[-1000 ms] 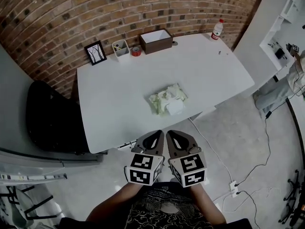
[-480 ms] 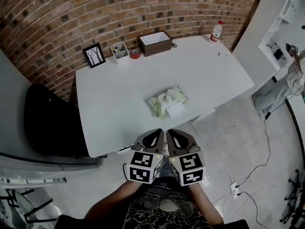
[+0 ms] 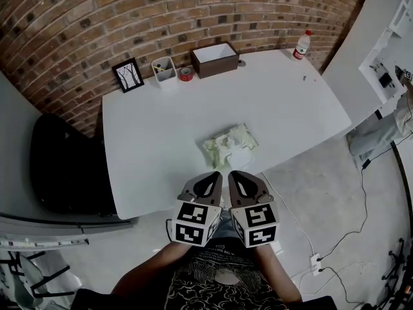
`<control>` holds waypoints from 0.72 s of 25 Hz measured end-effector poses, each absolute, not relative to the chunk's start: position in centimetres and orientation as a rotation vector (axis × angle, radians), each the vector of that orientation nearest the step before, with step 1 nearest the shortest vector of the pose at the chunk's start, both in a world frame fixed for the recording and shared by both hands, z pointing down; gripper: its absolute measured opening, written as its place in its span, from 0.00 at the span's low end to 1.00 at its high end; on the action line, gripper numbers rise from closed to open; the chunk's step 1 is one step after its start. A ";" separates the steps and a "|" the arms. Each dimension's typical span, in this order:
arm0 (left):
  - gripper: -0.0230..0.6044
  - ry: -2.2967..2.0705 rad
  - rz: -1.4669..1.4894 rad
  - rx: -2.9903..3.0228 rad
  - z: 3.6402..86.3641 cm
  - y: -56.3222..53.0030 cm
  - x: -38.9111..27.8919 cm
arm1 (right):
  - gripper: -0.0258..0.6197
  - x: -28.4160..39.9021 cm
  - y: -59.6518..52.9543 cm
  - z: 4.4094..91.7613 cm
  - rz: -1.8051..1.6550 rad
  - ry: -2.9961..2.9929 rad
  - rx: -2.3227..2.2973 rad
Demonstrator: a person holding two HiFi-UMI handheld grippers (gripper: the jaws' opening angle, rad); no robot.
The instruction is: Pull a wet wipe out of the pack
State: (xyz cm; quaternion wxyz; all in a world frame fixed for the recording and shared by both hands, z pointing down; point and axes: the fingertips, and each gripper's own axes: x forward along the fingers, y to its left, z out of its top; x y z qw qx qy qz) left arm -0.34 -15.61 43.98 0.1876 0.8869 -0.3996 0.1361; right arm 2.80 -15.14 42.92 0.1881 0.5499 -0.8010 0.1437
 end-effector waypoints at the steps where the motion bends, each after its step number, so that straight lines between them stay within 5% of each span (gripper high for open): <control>1: 0.06 -1.124 0.385 2.493 44.1 -16.1 -0.1 | 0.07 3.0 -15.6 43.0 0.404 -2.250 1.541; 18: 0.06 -1.131 0.456 2.409 47.3 -23.3 2.1 | 0.07 5.2 -22.9 46.5 0.426 -2.191 1.427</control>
